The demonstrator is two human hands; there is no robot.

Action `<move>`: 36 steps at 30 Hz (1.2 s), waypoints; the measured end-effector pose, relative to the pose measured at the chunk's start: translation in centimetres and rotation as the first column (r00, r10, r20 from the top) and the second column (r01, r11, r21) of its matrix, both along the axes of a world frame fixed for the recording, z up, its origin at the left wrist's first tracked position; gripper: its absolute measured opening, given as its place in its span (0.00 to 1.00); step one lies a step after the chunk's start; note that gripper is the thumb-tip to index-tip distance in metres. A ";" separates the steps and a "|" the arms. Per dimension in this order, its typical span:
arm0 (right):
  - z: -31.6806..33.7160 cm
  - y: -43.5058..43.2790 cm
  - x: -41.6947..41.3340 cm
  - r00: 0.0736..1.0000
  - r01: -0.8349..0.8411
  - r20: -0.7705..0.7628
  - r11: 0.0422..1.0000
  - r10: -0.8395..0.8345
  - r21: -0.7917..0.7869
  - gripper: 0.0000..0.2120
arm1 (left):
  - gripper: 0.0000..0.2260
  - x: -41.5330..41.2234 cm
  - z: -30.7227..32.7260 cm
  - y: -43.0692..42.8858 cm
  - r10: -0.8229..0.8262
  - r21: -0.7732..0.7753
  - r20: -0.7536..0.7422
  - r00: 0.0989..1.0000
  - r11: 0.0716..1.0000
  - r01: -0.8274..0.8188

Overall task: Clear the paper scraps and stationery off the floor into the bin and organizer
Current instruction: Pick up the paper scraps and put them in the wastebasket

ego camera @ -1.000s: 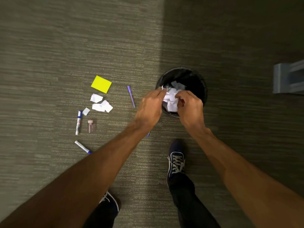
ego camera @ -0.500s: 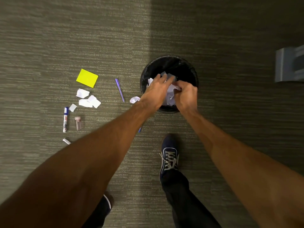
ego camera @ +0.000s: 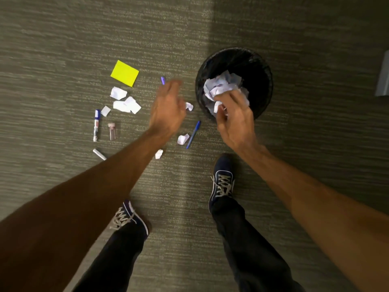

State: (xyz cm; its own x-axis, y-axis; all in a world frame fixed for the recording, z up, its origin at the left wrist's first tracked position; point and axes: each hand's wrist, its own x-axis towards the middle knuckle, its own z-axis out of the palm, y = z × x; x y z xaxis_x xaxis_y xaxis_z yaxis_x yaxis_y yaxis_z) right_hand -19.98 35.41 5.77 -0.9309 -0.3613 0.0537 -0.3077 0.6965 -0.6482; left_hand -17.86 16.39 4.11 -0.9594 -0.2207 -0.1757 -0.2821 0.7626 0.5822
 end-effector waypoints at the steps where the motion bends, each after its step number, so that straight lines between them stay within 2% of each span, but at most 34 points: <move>1: -0.3 -0.8 1.1 0.999 -0.041 0.015 0.999 0.041 -0.010 0.14 | 0.19 1.6 -0.7 -1.4 0.052 -0.007 0.042 0.998 0.999 -0.052; 4: -2.1 -3.0 4.4 0.974 -0.189 0.128 0.982 0.189 -0.011 0.13 | 0.23 7.0 -3.8 -4.8 0.095 -0.027 0.189 0.977 0.995 -0.092; 7: -5.8 -4.7 7.0 0.899 -0.347 0.317 0.934 0.303 0.088 0.11 | 0.33 12.1 -7.7 -6.3 0.082 -0.045 0.415 0.906 0.997 -0.069; 10: -10.9 -6.1 8.8 0.828 -0.460 0.446 0.867 0.340 0.193 0.14 | 0.40 15.9 -12.2 -6.3 0.041 -0.053 0.569 0.821 0.999 -0.013; 12: -14.6 -6.9 9.6 0.813 -0.497 0.479 0.823 0.331 0.276 0.17 | 0.41 17.5 -15.2 -5.9 0.012 -0.050 0.613 0.790 0.998 0.024; 16: -20.6 -8.2 10.0 0.815 -0.558 0.445 0.708 0.371 0.433 0.27 | 0.40 19.0 -19.8 -4.9 -0.007 -0.097 0.623 0.782 0.992 0.086; 19: -23.4 -8.7 9.9 0.805 -0.593 0.381 0.609 0.454 0.527 0.30 | 0.35 19.1 -22.1 -4.6 -0.013 -0.152 0.621 0.784 0.979 0.137; 22: -24.8 -9.3 9.5 0.791 -0.600 0.342 0.533 0.508 0.597 0.30 | 0.30 19.5 -24.0 -4.8 -0.002 -0.212 0.552 0.834 0.967 0.143; 26: -25.3 -10.0 8.5 0.753 -0.646 0.395 0.474 0.527 0.598 0.24 | 0.24 19.4 -24.8 -5.3 -0.016 -0.186 0.485 0.875 0.975 0.121; 28: -25.0 -10.1 8.0 0.755 -0.647 0.393 0.498 0.525 0.578 0.20 | 0.23 19.0 -24.5 -5.7 -0.033 -0.157 0.464 0.885 0.980 0.119; 31: -24.1 -10.2 7.1 0.810 -0.587 0.367 0.612 0.458 0.531 0.18 | 0.20 17.8 -23.2 -6.2 -0.035 -0.139 0.414 0.909 0.985 0.101; 33: -23.8 -10.4 6.2 0.846 -0.533 0.339 0.675 0.412 0.510 0.21 | 0.19 16.6 -22.3 -6.5 -0.046 -0.137 0.363 0.931 0.985 0.102; 36: -23.7 -10.5 4.6 0.864 -0.502 0.323 0.698 0.386 0.510 0.28 | 0.20 14.1 -21.2 -6.7 -0.072 -0.143 0.312 0.947 0.982 0.122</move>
State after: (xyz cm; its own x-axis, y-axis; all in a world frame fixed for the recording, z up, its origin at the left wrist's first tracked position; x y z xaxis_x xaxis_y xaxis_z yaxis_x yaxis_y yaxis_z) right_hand -15.42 24.88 -17.90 -0.6244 -0.6438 -0.4422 -0.5972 0.7585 -0.2609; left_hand -3.75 9.68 -17.10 -0.8839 -0.1780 -0.4325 -0.3467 0.8701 0.3504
